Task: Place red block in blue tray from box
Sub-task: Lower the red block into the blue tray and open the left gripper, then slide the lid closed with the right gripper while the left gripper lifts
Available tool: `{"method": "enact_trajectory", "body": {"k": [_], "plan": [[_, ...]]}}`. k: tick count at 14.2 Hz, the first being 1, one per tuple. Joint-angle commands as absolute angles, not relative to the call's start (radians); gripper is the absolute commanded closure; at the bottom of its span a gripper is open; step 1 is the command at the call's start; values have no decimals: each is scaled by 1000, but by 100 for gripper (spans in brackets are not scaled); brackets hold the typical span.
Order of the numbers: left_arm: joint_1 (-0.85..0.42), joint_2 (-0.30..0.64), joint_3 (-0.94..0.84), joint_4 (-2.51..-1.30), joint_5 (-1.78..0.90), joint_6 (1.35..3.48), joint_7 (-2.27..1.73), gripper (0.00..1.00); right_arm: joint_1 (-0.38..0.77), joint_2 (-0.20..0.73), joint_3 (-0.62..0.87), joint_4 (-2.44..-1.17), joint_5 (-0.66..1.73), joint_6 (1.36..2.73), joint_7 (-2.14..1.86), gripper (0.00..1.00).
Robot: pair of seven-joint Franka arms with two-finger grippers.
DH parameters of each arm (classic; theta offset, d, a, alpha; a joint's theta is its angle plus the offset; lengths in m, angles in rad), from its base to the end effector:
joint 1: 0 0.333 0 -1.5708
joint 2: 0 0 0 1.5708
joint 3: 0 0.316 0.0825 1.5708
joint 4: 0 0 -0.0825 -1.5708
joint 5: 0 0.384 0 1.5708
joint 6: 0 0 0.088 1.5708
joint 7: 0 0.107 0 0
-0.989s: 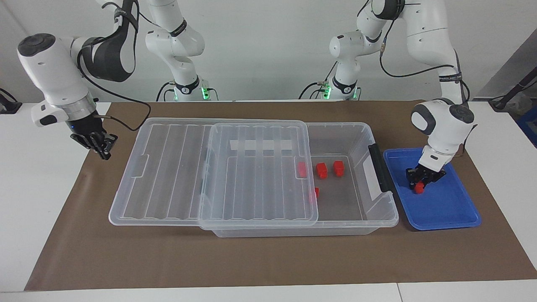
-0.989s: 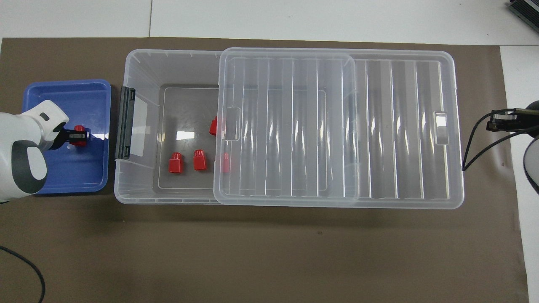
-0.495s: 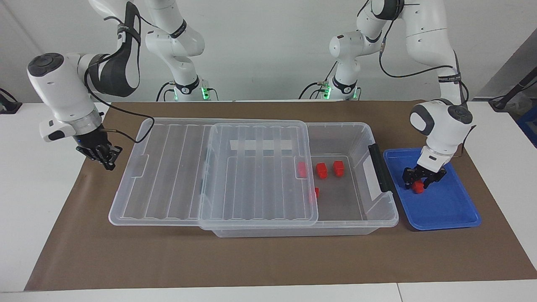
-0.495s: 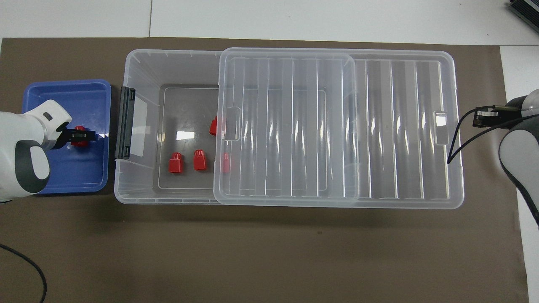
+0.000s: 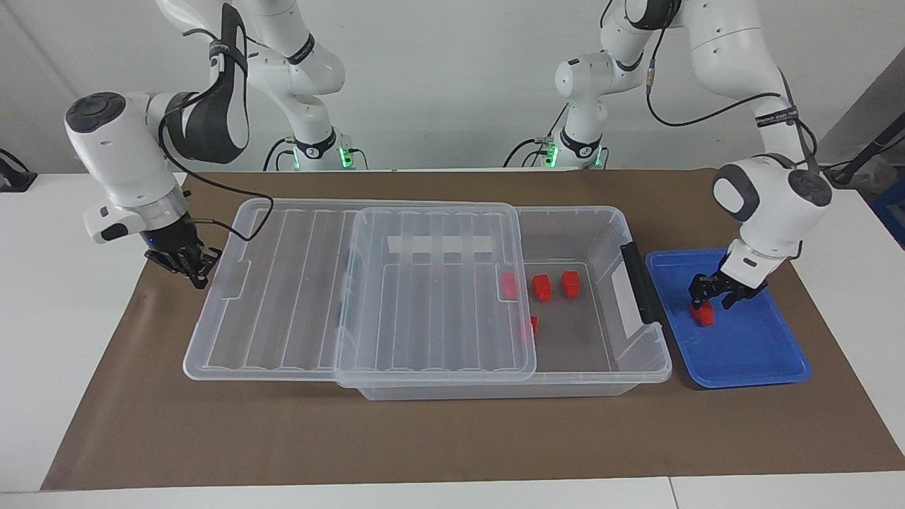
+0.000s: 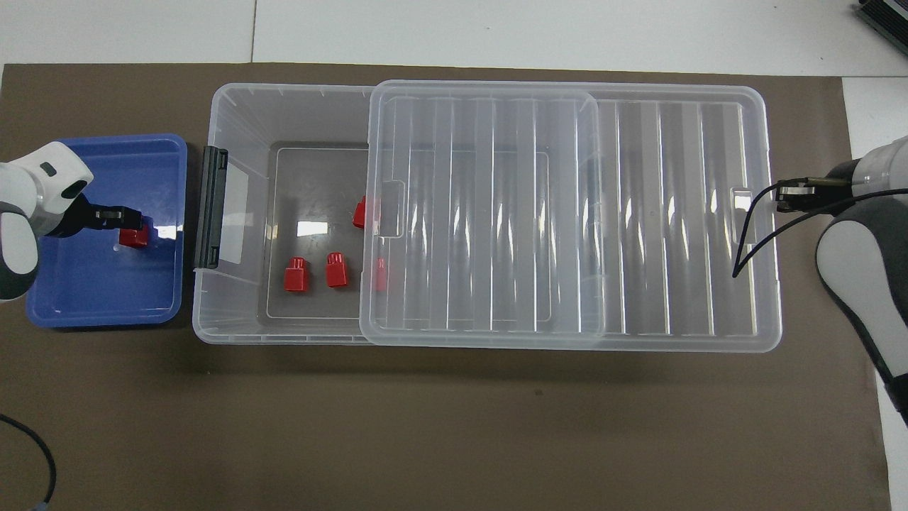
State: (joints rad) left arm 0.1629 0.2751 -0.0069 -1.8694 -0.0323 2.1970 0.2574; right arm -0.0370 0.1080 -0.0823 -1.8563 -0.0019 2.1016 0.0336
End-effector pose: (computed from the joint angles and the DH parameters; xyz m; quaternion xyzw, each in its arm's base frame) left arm 0.6186 0.0964 0.3734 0.9987 -0.0414 0.0286 0.0086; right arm 0.6000 -0.0705 0.4735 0.9948 -0.0752 0.0685 0.0082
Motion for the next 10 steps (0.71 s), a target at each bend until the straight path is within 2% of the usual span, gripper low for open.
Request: {"method": "enact_trajectory", "body": {"k": [1, 3, 5, 8, 10], "plan": [[149, 229, 3, -1771, -48, 1990, 261, 29, -43, 112, -57, -1864, 21, 2114, 3, 100], [143, 171, -2, -1746, -48, 1896, 253, 24, -43, 112, -25, -1864, 21, 2114, 3, 100], [123, 117, -2, -1746, -40, 1835, 252, 0, -43, 112, 1, -1862, 21, 2109, 2, 100], [115, 14, -2, -1756, -38, 1760, 255, 0, -43, 106, 47, -1858, 21, 2094, -25, 100], [54, -23, 2, -1782, -38, 1759, 253, 0, -43, 103, 75, -1858, 21, 2088, -25, 100]]}}
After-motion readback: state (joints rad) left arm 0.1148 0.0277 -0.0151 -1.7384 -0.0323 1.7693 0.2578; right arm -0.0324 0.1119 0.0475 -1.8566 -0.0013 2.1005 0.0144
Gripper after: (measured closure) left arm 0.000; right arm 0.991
